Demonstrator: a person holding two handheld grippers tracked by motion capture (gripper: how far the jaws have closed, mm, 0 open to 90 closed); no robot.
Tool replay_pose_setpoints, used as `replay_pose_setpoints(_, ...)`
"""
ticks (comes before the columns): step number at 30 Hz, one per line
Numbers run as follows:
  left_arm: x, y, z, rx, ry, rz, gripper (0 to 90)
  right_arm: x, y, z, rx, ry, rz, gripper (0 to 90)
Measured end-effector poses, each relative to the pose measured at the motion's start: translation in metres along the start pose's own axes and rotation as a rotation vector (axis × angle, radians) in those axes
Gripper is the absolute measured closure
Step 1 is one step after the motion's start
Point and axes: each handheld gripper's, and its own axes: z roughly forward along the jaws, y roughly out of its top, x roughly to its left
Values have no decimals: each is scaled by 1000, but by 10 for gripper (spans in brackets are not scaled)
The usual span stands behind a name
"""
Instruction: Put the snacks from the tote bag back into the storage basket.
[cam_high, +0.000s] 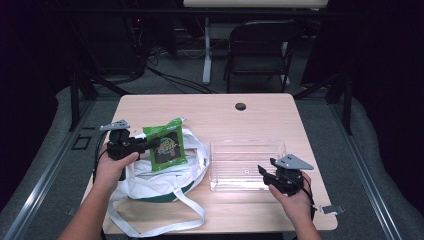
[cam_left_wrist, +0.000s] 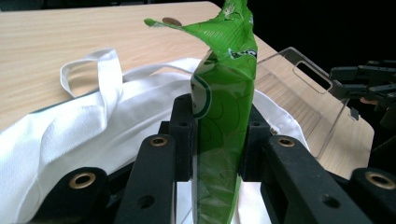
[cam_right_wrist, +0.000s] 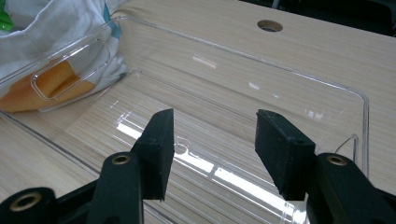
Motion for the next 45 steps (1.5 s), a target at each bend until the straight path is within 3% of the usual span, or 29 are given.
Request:
replay_pose_setpoints(21, -14, 15, -1, -34, -17, 61, 726, 4, 2, 0, 6, 4, -54, 504)
replay_pose_setpoints(37, -29, 27, 13, -31, -54, 101, 727, 4, 3, 0, 14, 14, -72, 522)
replay_pose_setpoints(45, -37, 33, 21, -27, -75, 116, 726, 6, 4, -1, 15, 14, -108, 524)
